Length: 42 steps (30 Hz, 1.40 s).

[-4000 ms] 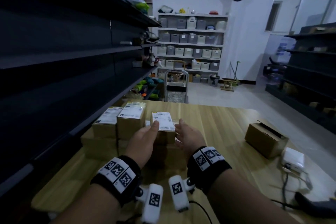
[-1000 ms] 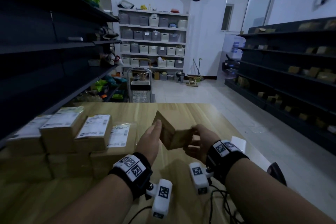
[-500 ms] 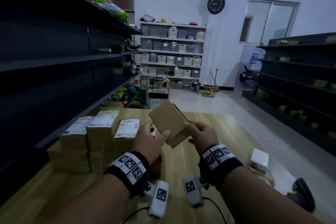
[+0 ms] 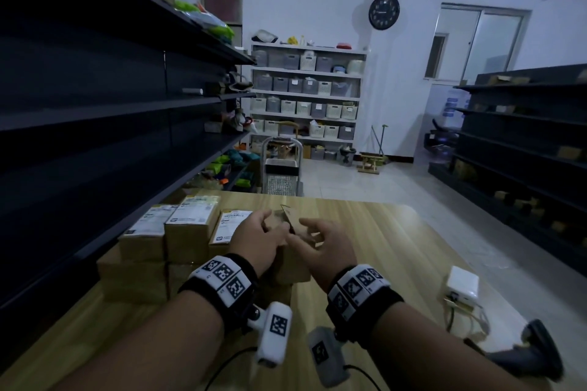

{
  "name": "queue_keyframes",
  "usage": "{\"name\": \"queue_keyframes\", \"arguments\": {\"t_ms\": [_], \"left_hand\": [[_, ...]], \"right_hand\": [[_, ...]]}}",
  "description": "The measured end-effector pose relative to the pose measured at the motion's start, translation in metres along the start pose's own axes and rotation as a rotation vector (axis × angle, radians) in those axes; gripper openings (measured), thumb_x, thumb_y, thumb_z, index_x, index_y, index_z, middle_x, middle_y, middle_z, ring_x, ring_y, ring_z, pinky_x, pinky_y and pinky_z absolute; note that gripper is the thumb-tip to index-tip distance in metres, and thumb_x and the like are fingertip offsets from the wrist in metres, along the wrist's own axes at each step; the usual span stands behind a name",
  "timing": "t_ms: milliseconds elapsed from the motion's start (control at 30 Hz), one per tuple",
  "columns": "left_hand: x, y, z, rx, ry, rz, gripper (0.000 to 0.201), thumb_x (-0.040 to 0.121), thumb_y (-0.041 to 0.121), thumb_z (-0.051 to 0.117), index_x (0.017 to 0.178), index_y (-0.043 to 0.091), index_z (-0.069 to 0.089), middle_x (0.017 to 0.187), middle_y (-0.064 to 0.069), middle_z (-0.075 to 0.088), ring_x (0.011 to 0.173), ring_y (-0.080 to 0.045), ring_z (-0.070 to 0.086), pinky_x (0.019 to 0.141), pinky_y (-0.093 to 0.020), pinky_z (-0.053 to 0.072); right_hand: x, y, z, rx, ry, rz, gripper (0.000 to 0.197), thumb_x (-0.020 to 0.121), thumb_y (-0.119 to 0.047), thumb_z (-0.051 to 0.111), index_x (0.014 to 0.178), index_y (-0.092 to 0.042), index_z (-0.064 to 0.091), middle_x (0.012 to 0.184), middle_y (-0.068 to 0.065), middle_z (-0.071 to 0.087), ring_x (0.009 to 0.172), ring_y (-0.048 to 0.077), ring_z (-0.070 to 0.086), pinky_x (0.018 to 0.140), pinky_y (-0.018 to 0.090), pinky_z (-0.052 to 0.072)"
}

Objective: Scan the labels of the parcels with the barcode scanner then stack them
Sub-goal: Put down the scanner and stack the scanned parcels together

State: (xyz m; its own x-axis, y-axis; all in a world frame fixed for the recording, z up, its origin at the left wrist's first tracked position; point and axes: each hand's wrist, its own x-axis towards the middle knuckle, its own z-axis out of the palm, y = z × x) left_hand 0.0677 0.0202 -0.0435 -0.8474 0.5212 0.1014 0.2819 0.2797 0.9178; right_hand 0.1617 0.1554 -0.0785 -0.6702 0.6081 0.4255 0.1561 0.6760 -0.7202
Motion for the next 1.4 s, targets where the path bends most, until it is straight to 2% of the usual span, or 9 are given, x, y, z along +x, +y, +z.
{"name": "queue_keyframes", "arguments": {"t_ms": [133,300,533,667,833,1000,1100,1200,1400], "left_hand": [[-0.001,-0.008,-0.001,0.054,0.016,0.021,0.064,0.100,0.030,0.077,0.159,0.024,0.051,0.159,-0.004,0.056,0.143,-0.024,0.053,0.116,-0.041,0.046],[0.000,-0.011,0.001,0.066,0.034,0.031,0.055,0.099,0.029,0.078,0.151,0.023,0.061,0.152,-0.003,0.062,0.139,-0.024,0.058,0.115,-0.041,0.049],[0.007,-0.006,-0.003,-0.252,0.073,-0.064,0.044,0.103,0.059,0.061,0.111,0.018,0.077,0.106,-0.006,0.081,0.101,-0.025,0.074,0.089,-0.041,0.059],[0.007,-0.003,-0.002,-0.237,0.073,-0.057,0.051,0.104,0.047,0.067,0.148,0.023,0.059,0.136,-0.005,0.070,0.113,-0.023,0.070,0.080,-0.036,0.058],[0.012,-0.007,-0.007,0.124,0.127,0.129,0.032,0.107,0.038,0.060,0.133,0.026,0.075,0.127,0.007,0.071,0.120,-0.020,0.067,0.107,-0.041,0.054],[0.029,-0.003,-0.018,0.402,0.071,0.085,0.040,0.108,0.054,0.048,0.104,0.028,0.078,0.100,0.003,0.077,0.096,-0.020,0.072,0.094,-0.044,0.059],[0.035,0.003,-0.027,0.536,0.026,0.066,0.048,0.106,0.065,0.048,0.096,0.028,0.076,0.091,0.003,0.075,0.087,-0.018,0.069,0.083,-0.038,0.056],[0.044,-0.001,-0.033,0.731,0.009,0.040,0.044,0.101,0.066,0.055,0.102,0.030,0.080,0.101,0.011,0.077,0.090,-0.015,0.068,0.088,-0.038,0.057],[0.048,-0.018,-0.026,0.755,0.020,0.064,0.041,0.099,0.062,0.063,0.122,0.031,0.078,0.124,0.006,0.072,0.110,-0.017,0.066,0.098,-0.040,0.056]], "right_hand": [[0.000,0.007,0.001,0.303,-0.021,0.198,0.046,0.097,-0.044,0.072,0.140,-0.031,0.062,0.124,-0.003,0.069,0.107,0.011,0.067,0.082,0.030,0.061],[-0.001,0.010,0.007,0.483,-0.094,0.454,0.027,0.103,-0.044,0.061,0.093,-0.023,0.076,0.107,0.008,0.076,0.103,0.029,0.071,0.096,0.062,0.060],[0.005,-0.004,-0.006,0.672,-0.178,0.357,0.022,0.103,-0.030,0.065,0.120,-0.035,0.077,0.130,0.000,0.071,0.109,0.016,0.069,0.090,0.042,0.058],[0.009,-0.001,-0.002,0.643,-0.102,0.303,0.059,0.067,-0.049,0.087,0.125,-0.050,0.074,0.140,0.002,0.066,0.120,0.026,0.070,0.097,0.051,0.063],[0.017,0.004,-0.003,0.537,-0.032,0.297,0.113,0.049,-0.060,0.092,0.151,-0.029,0.055,0.140,0.000,0.068,0.120,0.021,0.069,0.099,0.047,0.062],[0.026,-0.012,-0.005,0.446,-0.114,0.268,0.078,0.077,-0.041,0.092,0.146,-0.034,0.056,0.132,-0.002,0.072,0.116,0.019,0.070,0.095,0.042,0.064],[0.036,-0.021,-0.003,0.320,-0.145,0.238,0.086,0.075,-0.049,0.089,0.152,-0.031,0.053,0.145,-0.001,0.066,0.122,0.018,0.065,0.094,0.041,0.063],[0.042,-0.025,-0.001,0.222,-0.214,0.226,0.082,0.085,-0.039,0.087,0.156,-0.028,0.048,0.154,0.002,0.056,0.119,0.014,0.056,0.078,0.023,0.051],[0.044,-0.017,0.014,0.154,-0.255,0.271,0.079,0.087,-0.034,0.085,0.157,-0.027,0.048,0.157,0.005,0.055,0.136,0.024,0.057,0.098,0.032,0.052]]}}
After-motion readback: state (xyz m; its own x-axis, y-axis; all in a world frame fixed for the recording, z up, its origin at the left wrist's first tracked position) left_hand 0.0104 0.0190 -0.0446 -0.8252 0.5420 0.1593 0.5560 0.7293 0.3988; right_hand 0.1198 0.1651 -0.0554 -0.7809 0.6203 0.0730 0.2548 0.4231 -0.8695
